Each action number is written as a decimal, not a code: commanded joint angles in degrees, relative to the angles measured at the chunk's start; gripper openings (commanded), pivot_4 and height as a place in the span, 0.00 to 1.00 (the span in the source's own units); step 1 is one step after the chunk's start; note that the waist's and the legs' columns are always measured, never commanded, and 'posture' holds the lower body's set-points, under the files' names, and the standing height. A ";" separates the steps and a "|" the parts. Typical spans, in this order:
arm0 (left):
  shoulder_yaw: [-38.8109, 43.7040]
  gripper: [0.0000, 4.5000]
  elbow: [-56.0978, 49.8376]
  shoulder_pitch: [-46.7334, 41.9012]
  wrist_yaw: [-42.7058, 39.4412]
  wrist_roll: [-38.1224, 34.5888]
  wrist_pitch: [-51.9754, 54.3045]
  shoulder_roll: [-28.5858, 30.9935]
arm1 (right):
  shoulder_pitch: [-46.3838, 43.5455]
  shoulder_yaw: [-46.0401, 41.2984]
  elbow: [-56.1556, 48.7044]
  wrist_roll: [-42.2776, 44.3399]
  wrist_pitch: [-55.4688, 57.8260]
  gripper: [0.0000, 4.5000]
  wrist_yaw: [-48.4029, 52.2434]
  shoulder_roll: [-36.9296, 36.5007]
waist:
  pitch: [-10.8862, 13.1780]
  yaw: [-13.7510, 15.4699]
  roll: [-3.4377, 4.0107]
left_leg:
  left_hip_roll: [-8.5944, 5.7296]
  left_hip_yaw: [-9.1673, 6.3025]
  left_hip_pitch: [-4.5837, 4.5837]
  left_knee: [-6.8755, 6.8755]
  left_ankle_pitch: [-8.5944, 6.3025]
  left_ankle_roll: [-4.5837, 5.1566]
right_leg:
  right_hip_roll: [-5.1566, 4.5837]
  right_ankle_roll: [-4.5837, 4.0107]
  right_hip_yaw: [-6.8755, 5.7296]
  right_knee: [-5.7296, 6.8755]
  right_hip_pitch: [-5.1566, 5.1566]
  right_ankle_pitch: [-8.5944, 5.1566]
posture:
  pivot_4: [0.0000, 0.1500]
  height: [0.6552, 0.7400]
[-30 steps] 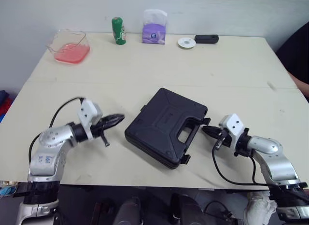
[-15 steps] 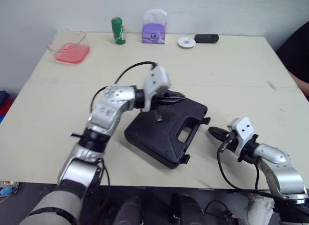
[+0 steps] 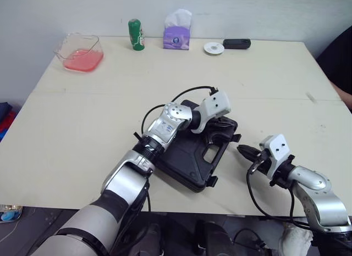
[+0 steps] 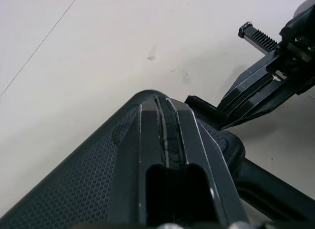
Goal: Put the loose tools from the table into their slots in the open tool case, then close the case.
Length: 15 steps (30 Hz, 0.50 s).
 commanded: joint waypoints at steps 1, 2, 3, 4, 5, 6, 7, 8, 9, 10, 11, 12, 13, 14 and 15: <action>-3.45 0.01 5.25 2.45 -2.32 4.09 3.72 -0.51 | 0.12 -0.94 -2.21 0.07 -1.22 0.00 -0.59 0.21 | -0.02 -0.03 -0.02 | 0.00 0.00 0.06 0.00 0.00 0.00 | -0.01 0.00 0.00 0.00 0.05 0.00 | 1.00 1.00; -4.15 0.01 5.21 3.54 -3.33 4.42 4.79 -0.39 | -0.16 -0.72 -2.04 -0.23 -1.31 0.00 -0.84 0.35 | -0.04 -0.04 -0.04 | 0.00 0.00 0.12 -0.01 -0.01 0.01 | -0.01 0.00 0.01 -0.01 0.11 0.00 | 1.00 1.00; -4.86 0.01 5.03 4.88 -3.70 4.99 5.66 -0.14 | -0.74 -0.41 -1.65 -0.56 -1.27 0.00 -1.23 0.56 | -0.06 -0.04 -0.07 | 0.00 -0.02 0.17 -0.02 -0.01 0.01 | -0.03 0.00 0.03 -0.02 0.16 0.00 | 1.00 1.00; -5.18 0.01 4.92 5.72 -3.75 5.37 6.38 0.05 | -1.28 -0.11 -1.28 -0.82 -1.28 0.00 -1.51 0.71 | -0.11 -0.07 -0.13 | 0.00 -0.02 0.19 -0.02 -0.01 0.01 | -0.03 0.00 0.04 -0.02 0.17 0.00 | 1.00 1.00; -5.44 0.01 4.75 6.39 -3.72 5.74 6.88 0.32 | -1.83 0.17 -0.95 -1.13 -1.22 0.00 -1.82 0.89 | -0.22 -0.09 -0.20 | 0.01 -0.03 0.22 -0.02 -0.02 0.00 | -0.04 0.00 0.08 -0.02 0.20 0.00 | 1.00 1.00; -5.31 0.01 4.58 6.73 -3.51 5.83 7.33 0.43 | -2.21 0.36 -0.75 -1.38 -1.05 0.00 -2.06 1.04 | -0.41 -0.12 -0.25 | 0.02 -0.04 0.24 -0.03 -0.02 -0.01 | -0.05 0.00 0.11 -0.02 0.22 0.00 | 1.00 1.00; -5.18 0.01 4.31 6.92 -3.39 5.83 7.75 0.43 | -2.35 0.41 -0.65 -1.50 -0.98 0.00 -2.17 1.06 | -0.56 -0.13 -0.28 | 0.03 -0.06 0.31 -0.05 -0.04 -0.03 | -0.06 -0.01 0.14 -0.04 0.27 -0.01 | 1.00 1.00; -4.90 0.01 4.01 7.12 -3.02 5.84 8.20 0.60 | -2.95 0.75 -0.31 -1.78 -0.86 0.00 -2.41 1.23 | -0.73 -0.14 -0.31 | 0.03 -0.08 0.34 -0.06 -0.04 -0.03 | -0.08 -0.02 0.16 -0.08 0.32 -0.01 | 1.00 1.00; -4.70 0.01 3.79 7.19 -2.72 5.84 8.56 0.64 | -3.36 0.92 -0.04 -1.90 -0.80 0.00 -2.49 1.26 | -0.82 -0.14 -0.32 | 0.05 -0.12 0.43 -0.09 -0.05 -0.04 | -0.10 -0.02 0.15 -0.16 0.44 -0.01 | 1.00 1.00; -4.17 0.01 3.75 7.04 -1.95 5.74 8.99 0.72 | -4.04 1.26 0.35 -2.06 -0.87 0.00 -2.59 1.44 | -0.95 -0.16 -0.33 | 0.08 -0.16 0.49 -0.09 -0.08 -0.05 | -0.13 -0.02 0.13 -0.24 0.54 -0.01 | 1.00 1.00; -3.66 0.01 3.61 6.81 -1.18 5.65 9.27 0.89 | -4.86 1.66 0.79 -2.21 -0.97 0.00 -2.62 1.71 | -1.04 -0.19 -0.33 | 0.10 -0.21 0.56 -0.09 -0.12 -0.07 | -0.16 -0.02 0.10 -0.34 0.66 -0.01 | 1.00 1.00; -3.35 0.01 3.48 6.64 -0.69 5.58 9.47 0.99 | -5.36 1.88 1.07 -2.30 -1.06 0.00 -2.59 1.90 | -1.07 -0.20 -0.34 | 0.14 -0.25 0.59 -0.09 -0.15 -0.09 | -0.18 -0.02 0.10 -0.37 0.72 -0.01 | 1.00 1.00; -3.20 0.01 3.36 6.53 -0.37 5.51 9.64 1.03 | -5.68 1.98 1.26 -2.36 -1.11 0.00 -2.53 2.01 | -1.09 -0.21 -0.33 | 0.16 -0.28 0.62 -0.09 -0.17 -0.10 | -0.19 -0.02 0.09 -0.44 0.78 -0.01 | 1.00 1.00; -3.03 0.01 3.02 6.47 -0.21 5.38 9.92 1.20 | -6.24 2.20 1.43 -2.47 -1.02 0.00 -2.53 2.25 | -1.10 -0.21 -0.32 | 0.17 -0.31 0.63 -0.09 -0.17 -0.11 | -0.21 -0.03 0.09 -0.59 0.80 -0.01 | 1.00 1.00; -2.94 0.01 2.83 6.44 -0.10 5.28 10.11 1.29 | -6.61 2.33 1.58 -2.56 -0.98 0.00 -2.52 2.42 | -1.10 -0.21 -0.32 | 0.18 -0.32 0.63 -0.09 -0.18 -0.12 | -0.21 -0.03 0.10 -0.65 0.81 -0.01 | 1.00 1.00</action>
